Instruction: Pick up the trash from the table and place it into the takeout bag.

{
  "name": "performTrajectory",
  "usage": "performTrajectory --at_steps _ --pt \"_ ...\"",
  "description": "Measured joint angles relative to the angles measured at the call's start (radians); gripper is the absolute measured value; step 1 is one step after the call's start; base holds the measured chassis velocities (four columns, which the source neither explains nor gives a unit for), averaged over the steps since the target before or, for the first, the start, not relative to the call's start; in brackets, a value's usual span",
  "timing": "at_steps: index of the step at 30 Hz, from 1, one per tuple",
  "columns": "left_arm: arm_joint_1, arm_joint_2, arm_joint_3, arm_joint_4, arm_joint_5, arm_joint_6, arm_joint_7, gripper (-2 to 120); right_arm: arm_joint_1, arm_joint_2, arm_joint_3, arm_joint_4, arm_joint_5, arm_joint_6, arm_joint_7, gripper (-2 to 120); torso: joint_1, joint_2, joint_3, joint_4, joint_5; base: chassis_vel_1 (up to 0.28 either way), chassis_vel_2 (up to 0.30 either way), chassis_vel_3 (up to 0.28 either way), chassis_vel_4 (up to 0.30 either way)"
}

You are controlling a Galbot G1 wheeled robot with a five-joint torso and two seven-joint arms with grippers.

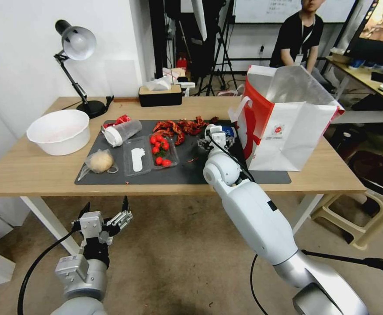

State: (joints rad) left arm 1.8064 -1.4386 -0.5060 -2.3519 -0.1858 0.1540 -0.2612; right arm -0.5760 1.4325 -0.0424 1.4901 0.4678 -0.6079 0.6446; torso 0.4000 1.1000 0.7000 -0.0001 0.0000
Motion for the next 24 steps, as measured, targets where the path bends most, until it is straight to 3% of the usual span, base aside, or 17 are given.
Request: performTrajectory --at_steps 13,17,24 --pt "0.001 0.003 0.005 -0.001 0.0 -0.005 0.0 100 0.0 -0.004 -0.002 0.005 -0.006 0.007 -0.004 22 0.0 0.0 0.0 0.0001 0.0 0.0 0.0 0.0 0.0" --pt "0.0 0.005 0.005 -0.001 0.0 -0.011 -0.002 100 -0.003 -0.005 -0.005 0.008 -0.008 0.01 -0.005 14 0.0 0.0 0.0 0.0001 0.0 0.0 0.0 0.0 0.0" --pt "0.0 0.006 0.007 -0.001 0.001 -0.016 -0.006 100 -0.012 -0.014 -0.005 0.025 -0.011 0.023 -0.013 14 0.0 0.0 0.0 0.0001 0.0 0.0 0.0 0.0 0.0"
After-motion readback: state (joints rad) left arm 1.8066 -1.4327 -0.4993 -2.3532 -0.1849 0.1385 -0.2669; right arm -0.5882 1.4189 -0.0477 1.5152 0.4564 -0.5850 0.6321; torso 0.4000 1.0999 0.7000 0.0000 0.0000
